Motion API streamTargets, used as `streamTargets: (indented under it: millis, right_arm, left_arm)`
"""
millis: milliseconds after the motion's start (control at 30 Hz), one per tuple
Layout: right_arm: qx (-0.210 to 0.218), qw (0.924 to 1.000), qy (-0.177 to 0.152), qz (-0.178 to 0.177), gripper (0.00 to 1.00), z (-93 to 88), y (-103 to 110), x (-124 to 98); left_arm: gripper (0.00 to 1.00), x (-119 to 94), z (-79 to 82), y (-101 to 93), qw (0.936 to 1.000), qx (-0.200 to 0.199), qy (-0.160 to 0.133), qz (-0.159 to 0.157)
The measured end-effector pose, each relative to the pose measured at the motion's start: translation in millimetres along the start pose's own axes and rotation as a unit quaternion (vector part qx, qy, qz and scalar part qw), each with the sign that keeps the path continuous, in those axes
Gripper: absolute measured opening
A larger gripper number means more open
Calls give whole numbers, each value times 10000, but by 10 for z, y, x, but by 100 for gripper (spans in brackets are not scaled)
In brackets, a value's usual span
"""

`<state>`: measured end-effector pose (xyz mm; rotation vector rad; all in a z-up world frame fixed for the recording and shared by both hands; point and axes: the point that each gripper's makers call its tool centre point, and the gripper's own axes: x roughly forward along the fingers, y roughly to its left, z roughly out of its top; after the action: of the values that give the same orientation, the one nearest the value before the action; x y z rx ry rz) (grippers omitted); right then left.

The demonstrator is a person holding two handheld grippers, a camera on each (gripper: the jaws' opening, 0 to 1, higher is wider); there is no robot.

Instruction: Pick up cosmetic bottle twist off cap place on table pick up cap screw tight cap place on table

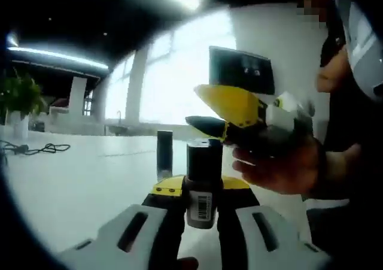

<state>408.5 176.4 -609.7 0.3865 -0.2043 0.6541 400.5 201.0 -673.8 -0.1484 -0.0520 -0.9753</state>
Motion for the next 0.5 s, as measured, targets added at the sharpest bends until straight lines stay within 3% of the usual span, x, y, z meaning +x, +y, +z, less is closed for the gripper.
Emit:
streamTargets:
  millis: [100, 133, 167, 233, 300, 500]
  right_arm:
    - [-214, 9994, 165, 213, 33, 1, 55, -27]
    - [-342, 9984, 266, 360, 34, -13, 83, -38]
    - [-335, 9976, 322, 505, 35, -22, 118, -49]
    - [-378, 9944, 529, 837, 39, -76, 183, -69]
    - [-449, 9901, 716, 1118, 41, -129, 233, -98]
    - [-689, 9735, 1080, 1896, 46, -217, 364, -203]
  left_arm:
    - [9, -9, -94, 22, 9989, 372, 268, -8]
    - [9, -4, -67, -22, 9972, 709, 214, -134]
    - [9, -7, -29, -46, 9967, 791, 84, -178]
    - [10, -9, -94, -69, 9971, 649, 238, -316]
    - [10, 7, -64, -70, 9962, 783, 150, -360]
    - [9, 7, -81, -185, 9969, 337, 215, -683]
